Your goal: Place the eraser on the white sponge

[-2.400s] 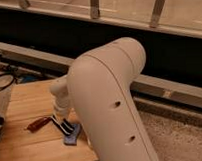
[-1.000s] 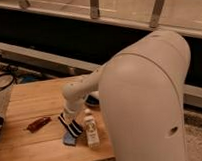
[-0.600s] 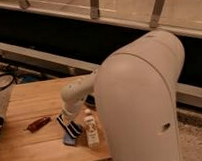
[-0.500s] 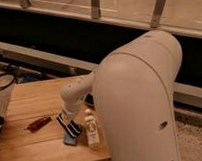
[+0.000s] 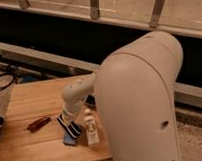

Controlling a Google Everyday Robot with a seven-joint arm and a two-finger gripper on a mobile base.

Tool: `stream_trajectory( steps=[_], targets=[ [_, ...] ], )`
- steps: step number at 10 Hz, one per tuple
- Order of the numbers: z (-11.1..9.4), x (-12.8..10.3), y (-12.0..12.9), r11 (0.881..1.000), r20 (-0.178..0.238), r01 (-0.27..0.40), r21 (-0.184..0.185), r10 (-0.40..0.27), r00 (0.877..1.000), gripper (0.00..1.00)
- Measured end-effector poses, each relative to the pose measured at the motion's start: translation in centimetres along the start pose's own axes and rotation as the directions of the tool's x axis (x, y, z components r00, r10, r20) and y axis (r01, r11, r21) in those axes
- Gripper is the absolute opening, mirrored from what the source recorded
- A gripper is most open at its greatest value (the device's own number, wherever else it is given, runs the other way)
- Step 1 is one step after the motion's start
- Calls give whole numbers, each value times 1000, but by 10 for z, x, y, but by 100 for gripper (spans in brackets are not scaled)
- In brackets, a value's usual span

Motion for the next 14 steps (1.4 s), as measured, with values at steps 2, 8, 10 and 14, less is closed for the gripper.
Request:
stream_trajectory(
  steps=[2, 8, 10, 14],
  targets=[
    [1, 2, -2, 1000, -1, 0, 1, 0, 1000, 13],
    [5, -2, 2, 1000, 2, 13, 2, -13, 1000, 30],
    [7, -3, 5, 1000, -1, 21, 1, -21, 1000, 35],
    [7, -4, 5, 1000, 2, 25, 3, -25, 1000, 33]
  ],
)
